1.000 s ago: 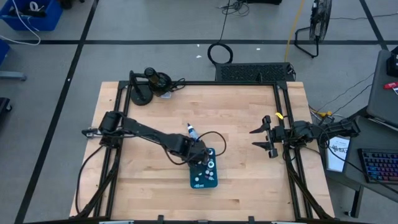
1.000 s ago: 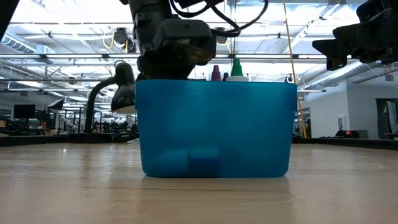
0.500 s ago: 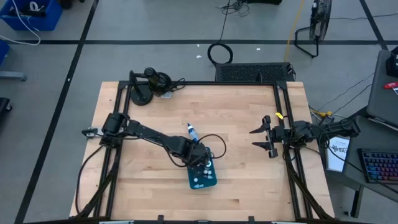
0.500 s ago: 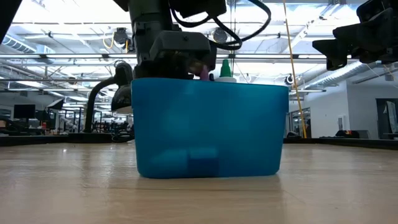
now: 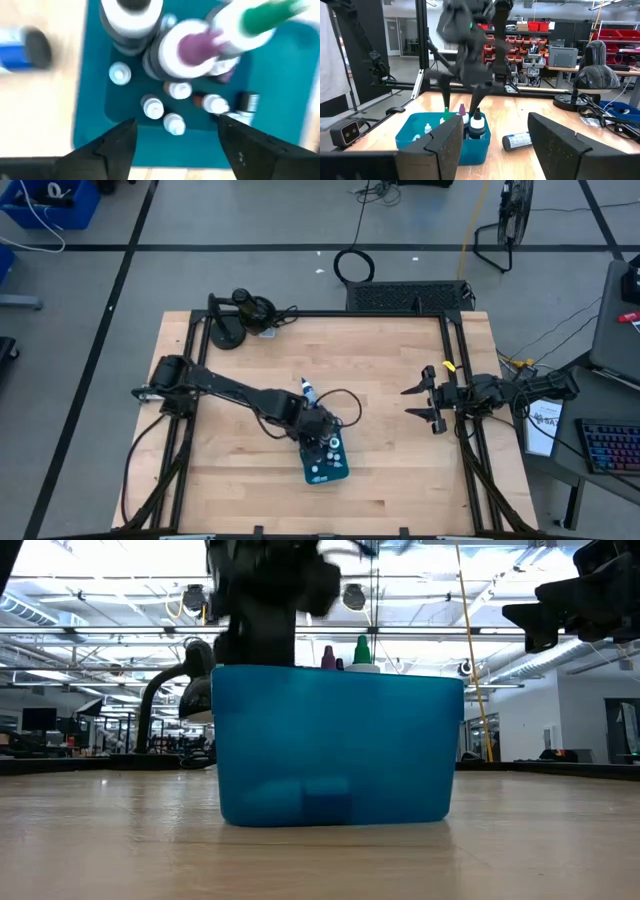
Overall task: Pick & Place food coloring
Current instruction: Put the blue big food coloring bottle into the blue bin
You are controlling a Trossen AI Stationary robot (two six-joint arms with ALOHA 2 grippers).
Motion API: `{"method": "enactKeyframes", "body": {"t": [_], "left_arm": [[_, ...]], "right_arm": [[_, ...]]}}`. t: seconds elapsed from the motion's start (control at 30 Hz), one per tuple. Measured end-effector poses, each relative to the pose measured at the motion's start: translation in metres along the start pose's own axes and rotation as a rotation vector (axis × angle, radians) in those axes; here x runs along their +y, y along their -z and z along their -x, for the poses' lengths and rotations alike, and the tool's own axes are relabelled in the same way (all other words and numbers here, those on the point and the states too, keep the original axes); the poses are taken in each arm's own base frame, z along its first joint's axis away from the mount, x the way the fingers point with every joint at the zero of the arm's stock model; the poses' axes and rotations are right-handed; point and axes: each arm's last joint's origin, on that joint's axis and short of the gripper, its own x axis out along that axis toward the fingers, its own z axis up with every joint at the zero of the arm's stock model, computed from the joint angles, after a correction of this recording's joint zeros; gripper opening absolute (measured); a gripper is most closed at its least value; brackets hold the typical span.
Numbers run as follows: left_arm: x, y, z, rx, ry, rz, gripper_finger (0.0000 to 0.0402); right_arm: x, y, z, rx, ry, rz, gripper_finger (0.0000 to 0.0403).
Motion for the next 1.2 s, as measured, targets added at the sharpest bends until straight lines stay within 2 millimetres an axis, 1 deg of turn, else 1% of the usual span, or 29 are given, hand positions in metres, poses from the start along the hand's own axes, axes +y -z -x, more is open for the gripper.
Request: {"method": "enactKeyframes", "body": {"t": [0.1,0.17,0.23,0.3,0.37,0.47,0.53,0.6,0.7,0.8,1.0,1.07,1.2], "left_arm": [[-0.001,0.002,0.03,-0.077,0.001,-0.037,0.0293],[-0.005,0.006,0.055,-0.181,-0.036,-0.085,0.0303],[-0.013,0.016,0.081,-0.304,-0.097,-0.163,0.031],[-0.025,0.03,0.101,-0.431,-0.155,-0.237,0.0316],[-0.035,0.047,0.114,-0.534,-0.195,-0.301,0.0321],[-0.048,0.069,0.125,-0.678,-0.177,-0.408,0.0326],[-0.053,0.082,0.125,-0.75,-0.142,-0.464,0.0325],[-0.052,0.091,0.121,-0.787,-0.108,-0.494,0.0321],[-0.04,0.1,0.112,-0.805,-0.089,-0.51,0.0314],[-0.021,0.104,0.103,-0.83,-0.094,-0.485,0.0309],[0.008,0.094,0.089,-0.899,-0.143,-0.451,0.0308],[0.018,0.09,0.083,-0.876,-0.146,-0.459,0.0312],[0.041,0.079,0.073,-0.799,-0.084,-0.456,0.0319]], "right_arm": [[0.0,0.0,0.0,-0.001,0.0,0.0,0.0212],[0.0,0.0,0.0,0.0,0.0,0.0,0.0212],[0.0,0.0,0.0,0.001,0.0,0.0,0.0212],[0.0,0.0,0.0,0.001,0.0,0.0,0.0212],[0.0,0.0,0.0,0.003,0.0,0.0,0.0212],[0.0,0.0,0.0,0.005,0.0,0.0,0.0212],[0.0,0.0,0.0,0.004,0.0,0.008,0.0212],[0.0,0.0,0.0,0.005,0.0,0.009,0.0212],[0.0,0.0,0.0,0.004,0.0,0.009,0.0212],[0.0,0.0,0.0,0.004,0.0,0.009,0.0212],[0.0,-0.001,0.0,-0.004,-0.001,-0.019,0.0212],[0.0,-0.001,0.0,-0.012,0.001,-0.069,0.0212],[0.0,-0.008,0.0,-0.084,-0.005,-0.167,0.0212]]}}
